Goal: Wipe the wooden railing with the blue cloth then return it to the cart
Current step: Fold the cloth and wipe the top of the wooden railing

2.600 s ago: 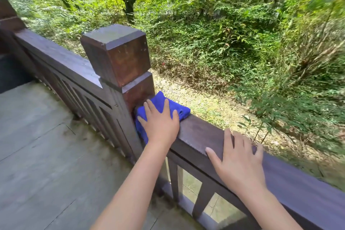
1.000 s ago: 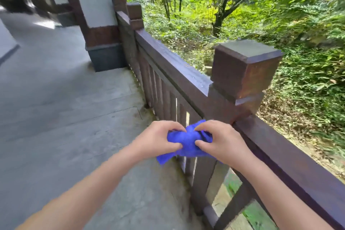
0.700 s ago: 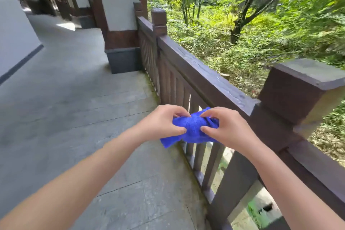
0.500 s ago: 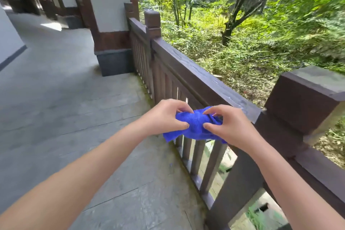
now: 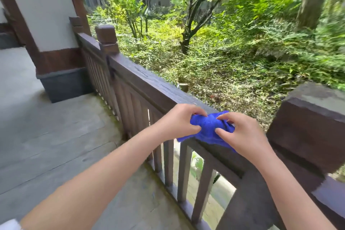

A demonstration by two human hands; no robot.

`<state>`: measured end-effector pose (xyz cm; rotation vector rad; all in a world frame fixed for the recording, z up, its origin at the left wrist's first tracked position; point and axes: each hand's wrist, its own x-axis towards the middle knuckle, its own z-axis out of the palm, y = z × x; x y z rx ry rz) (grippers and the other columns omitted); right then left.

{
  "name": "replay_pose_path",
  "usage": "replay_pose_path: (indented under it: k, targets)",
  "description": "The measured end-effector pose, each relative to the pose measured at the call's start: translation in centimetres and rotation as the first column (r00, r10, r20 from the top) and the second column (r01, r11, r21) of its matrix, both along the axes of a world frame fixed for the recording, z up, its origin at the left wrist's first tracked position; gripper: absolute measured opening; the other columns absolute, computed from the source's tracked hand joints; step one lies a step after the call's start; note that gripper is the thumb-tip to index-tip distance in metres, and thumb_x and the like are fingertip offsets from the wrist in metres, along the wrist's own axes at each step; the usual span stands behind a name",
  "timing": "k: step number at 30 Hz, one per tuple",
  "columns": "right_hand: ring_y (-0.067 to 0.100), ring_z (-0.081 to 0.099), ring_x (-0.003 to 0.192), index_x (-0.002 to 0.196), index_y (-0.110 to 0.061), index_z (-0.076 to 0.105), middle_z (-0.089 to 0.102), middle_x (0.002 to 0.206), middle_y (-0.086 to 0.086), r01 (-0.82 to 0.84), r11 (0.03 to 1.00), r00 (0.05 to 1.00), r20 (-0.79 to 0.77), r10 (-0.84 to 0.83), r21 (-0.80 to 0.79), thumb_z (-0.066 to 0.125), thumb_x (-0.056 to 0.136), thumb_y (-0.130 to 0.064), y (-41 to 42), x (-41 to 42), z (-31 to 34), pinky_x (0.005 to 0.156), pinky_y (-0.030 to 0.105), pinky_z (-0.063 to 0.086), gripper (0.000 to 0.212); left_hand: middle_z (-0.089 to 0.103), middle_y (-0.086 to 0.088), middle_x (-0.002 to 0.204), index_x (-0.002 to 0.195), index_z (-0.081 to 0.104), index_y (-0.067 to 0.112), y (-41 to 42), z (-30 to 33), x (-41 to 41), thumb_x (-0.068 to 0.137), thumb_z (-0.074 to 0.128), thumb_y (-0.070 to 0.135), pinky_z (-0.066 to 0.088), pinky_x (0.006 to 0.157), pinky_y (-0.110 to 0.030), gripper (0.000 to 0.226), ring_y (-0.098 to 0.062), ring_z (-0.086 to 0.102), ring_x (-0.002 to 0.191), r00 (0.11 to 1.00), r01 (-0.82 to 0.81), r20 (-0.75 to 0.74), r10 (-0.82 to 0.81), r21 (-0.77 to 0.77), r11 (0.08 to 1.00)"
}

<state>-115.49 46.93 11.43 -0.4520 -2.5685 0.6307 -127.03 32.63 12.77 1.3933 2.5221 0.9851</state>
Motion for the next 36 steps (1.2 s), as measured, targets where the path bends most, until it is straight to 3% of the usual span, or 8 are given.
replay_pose_path:
  k: [10, 16, 19, 21, 23, 26, 31, 36]
  targets:
    - [0.028, 0.058, 0.096, 0.099, -0.017, 0.065, 0.067, 0.102, 0.006, 0.362, 0.931, 0.93, 0.047, -0.365, 0.053, 0.065, 0.073, -0.02, 3.8, -4.4, -2.4, 0.075, 0.038, 0.049, 0.026, 0.066, -0.008, 0.11, 0.111, 0.062, 0.012, 8.7, -1.4, -7.5, 0.074, 0.059, 0.004, 0.03, 0.073, -0.017, 0.039, -0.02, 0.054, 0.102, 0.923, 0.353, -0.116, -0.366, -0.124, 0.928]
    - [0.027, 0.056, 0.103, 0.099, -0.013, 0.063, 0.065, 0.108, 0.006, 0.493, 0.868, 0.836, 0.242, -0.493, 0.062, 0.059, 0.078, -0.026, 4.2, -5.6, -5.5, 0.079, 0.035, 0.045, 0.025, 0.062, -0.008, 0.122, 0.122, 0.056, 0.014, 11.7, -4.9, -9.9, 0.078, 0.057, 0.009, 0.043, 0.093, -0.032, 0.044, -0.024, 0.053, 0.113, 0.857, 0.475, -0.071, -0.51, -0.273, 0.837]
    - [0.026, 0.056, 0.102, 0.097, -0.012, 0.063, 0.066, 0.107, 0.006, 0.575, 0.817, 0.79, 0.228, -0.569, 0.049, 0.052, 0.081, -0.025, 3.9, -5.8, -6.6, 0.079, 0.036, 0.045, 0.024, 0.054, -0.007, 0.135, 0.131, 0.047, 0.017, 12.0, -6.2, -10.0, 0.083, 0.045, 0.023, 0.036, 0.101, -0.031, 0.049, -0.022, 0.047, 0.124, 0.834, 0.517, -0.094, -0.543, -0.207, 0.83]
    - [0.025, 0.051, 0.116, 0.112, -0.011, 0.06, 0.06, 0.124, 0.01, 0.606, 0.794, 0.778, 0.17, -0.605, 0.054, 0.044, 0.088, -0.023, 4.1, -6.0, -7.2, 0.092, 0.037, 0.042, 0.031, 0.042, -0.007, 0.146, 0.139, 0.036, 0.014, 12.4, -7.1, -9.3, 0.089, 0.034, 0.027, 0.023, 0.11, -0.031, 0.052, -0.017, 0.035, 0.135, 0.806, 0.541, -0.17, -0.566, -0.173, 0.823]
    - [0.021, 0.031, 0.137, 0.136, -0.011, 0.038, 0.035, 0.149, 0.011, 0.591, 0.799, 0.763, 0.244, -0.599, 0.114, 0.034, 0.095, -0.027, 4.5, -6.5, -7.9, 0.111, 0.035, 0.025, 0.044, 0.027, -0.006, 0.154, 0.144, 0.023, 0.013, 13.1, -8.5, -8.8, 0.097, 0.027, 0.028, 0.012, 0.115, -0.034, 0.05, -0.015, 0.021, 0.142, 0.771, 0.537, -0.255, -0.584, -0.233, 0.811]
    - [0.014, 0.011, 0.144, 0.145, -0.017, 0.013, 0.012, 0.158, 0.002, 0.599, 0.768, 0.667, 0.39, -0.635, 0.226, 0.021, 0.096, -0.036, 4.9, -7.6, -9.3, 0.117, 0.035, 0.01, 0.054, 0.011, -0.002, 0.158, 0.147, 0.01, 0.015, 13.6, -10.3, -9.5, 0.099, 0.022, 0.031, 0.003, 0.117, -0.037, 0.052, -0.015, 0.008, 0.145, 0.743, 0.506, -0.324, -0.585, -0.3, 0.809]
    - [0.014, 0.011, 0.144, 0.145, -0.014, 0.014, 0.013, 0.157, 0.003, 0.623, 0.719, 0.602, 0.396, -0.693, 0.309, 0.018, 0.095, -0.039, 4.8, -11.4, -9.7, 0.117, 0.036, 0.01, 0.056, 0.007, 0.001, 0.159, 0.147, 0.01, 0.016, 13.7, -11.5, -12.9, 0.099, 0.021, 0.033, 0.0, 0.117, -0.041, 0.052, -0.012, 0.004, 0.145, 0.756, 0.488, -0.355, -0.55, -0.253, 0.835]
    - [0.017, 0.013, 0.144, 0.144, -0.01, 0.016, 0.017, 0.156, 0.006, 0.609, 0.75, 0.653, 0.375, -0.658, 0.258, 0.02, 0.094, -0.037, 3.3, -19.1, -9.7, 0.117, 0.038, 0.01, 0.057, 0.006, 0.004, 0.159, 0.147, 0.008, 0.018, 11.9, -11.9, -19.9, 0.099, 0.017, 0.035, -0.003, 0.117, -0.04, 0.052, -0.009, 0.002, 0.145, 0.81, 0.389, -0.363, -0.46, -0.255, 0.885]
